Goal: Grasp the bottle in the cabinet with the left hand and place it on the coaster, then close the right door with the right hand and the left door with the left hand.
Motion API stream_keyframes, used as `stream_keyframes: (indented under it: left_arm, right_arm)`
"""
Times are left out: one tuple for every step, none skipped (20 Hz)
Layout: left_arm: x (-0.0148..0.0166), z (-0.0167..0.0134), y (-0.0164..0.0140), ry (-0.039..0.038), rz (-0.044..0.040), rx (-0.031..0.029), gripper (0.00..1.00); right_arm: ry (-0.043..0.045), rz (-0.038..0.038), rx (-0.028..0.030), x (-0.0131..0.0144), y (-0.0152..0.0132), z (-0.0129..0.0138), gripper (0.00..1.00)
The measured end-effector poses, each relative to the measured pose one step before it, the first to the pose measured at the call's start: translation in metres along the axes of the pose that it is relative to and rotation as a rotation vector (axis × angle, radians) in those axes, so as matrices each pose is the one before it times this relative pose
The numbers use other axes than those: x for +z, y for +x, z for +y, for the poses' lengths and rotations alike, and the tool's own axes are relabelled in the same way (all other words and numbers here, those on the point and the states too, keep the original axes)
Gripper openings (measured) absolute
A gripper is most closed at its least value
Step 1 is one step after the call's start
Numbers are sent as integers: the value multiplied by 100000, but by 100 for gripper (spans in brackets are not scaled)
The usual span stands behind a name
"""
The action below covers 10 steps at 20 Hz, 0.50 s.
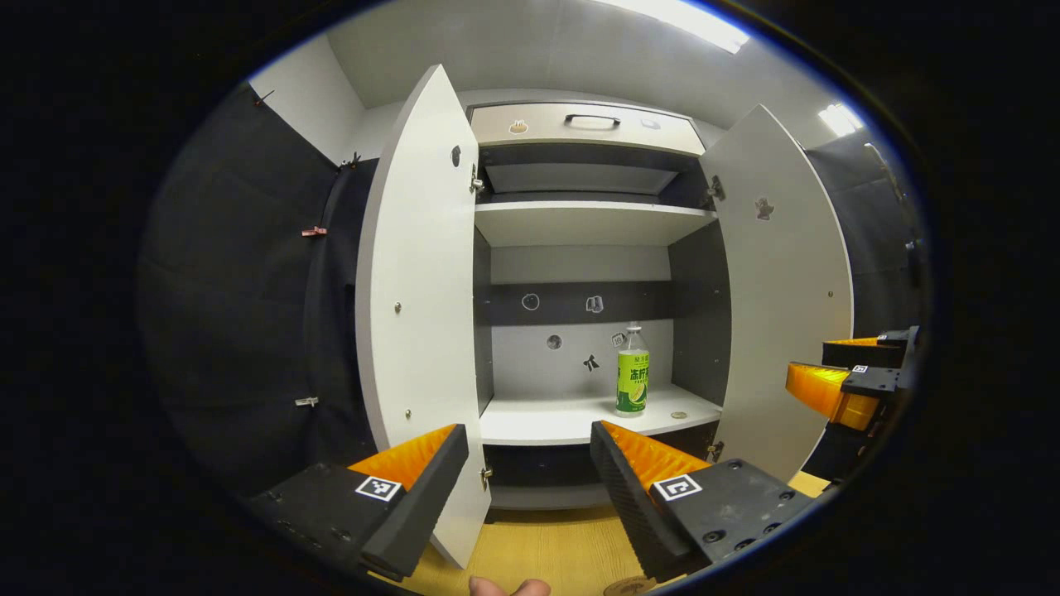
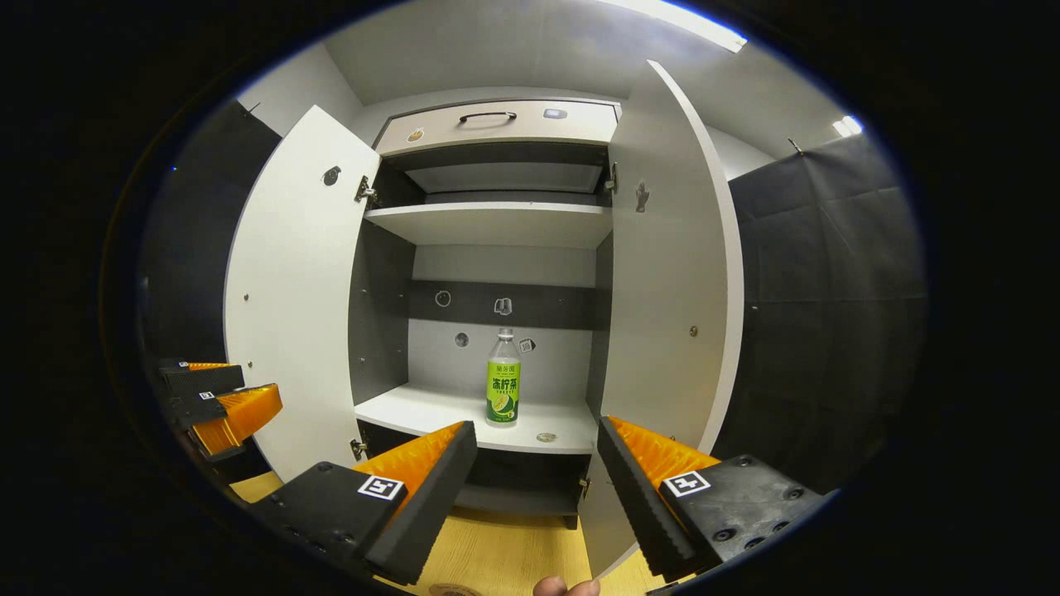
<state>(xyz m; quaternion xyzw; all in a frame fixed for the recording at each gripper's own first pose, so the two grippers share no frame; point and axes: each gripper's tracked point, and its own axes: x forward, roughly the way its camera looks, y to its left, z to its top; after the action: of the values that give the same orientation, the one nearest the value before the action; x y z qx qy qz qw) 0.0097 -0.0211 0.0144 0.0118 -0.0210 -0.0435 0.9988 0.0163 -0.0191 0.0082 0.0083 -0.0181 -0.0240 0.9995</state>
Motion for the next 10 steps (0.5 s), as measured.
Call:
stream_keyframes:
  left_arm:
    - [-13, -219, 128, 79, -1, -417, 95]
    - [68, -111, 115, -151, -33, -204, 95]
    - [-87, -153, 150, -217, 140, -284, 95]
    - [10, -133, 223, -147, 121, -88, 95]
    - [-32, -187, 265, -102, 15, -166, 95]
    - [81, -253, 323, -142, 1, -259, 95]
    - [-48, -352, 346, -114, -47, -424, 95]
    - [96, -416, 482, -108, -110, -477, 94]
    - [21, -498, 433, -125, -152, -612, 94]
    - [164, -573, 592, 49, -388, -664, 94]
  right_arm:
    - [155, 28, -109, -25, 20, -78, 97]
    - [465, 244, 44, -9, -85, -101, 97]
    - [554, 140, 256, 43, -142, -49, 97]
    - [354, 63, 206, 34, -138, -93, 97]
    - [135, 9, -286, 24, -255, -199, 97]
    - [90, -193, -187, 74, -290, -195, 97]
    - [-18, -158, -125, 110, -363, -202, 97]
    - [-312, 20, 46, 68, -358, -205, 98]
    - [-588, 166, -121, -36, -297, -262, 98]
    - [-570, 329, -141, -61, -363, -306, 98]
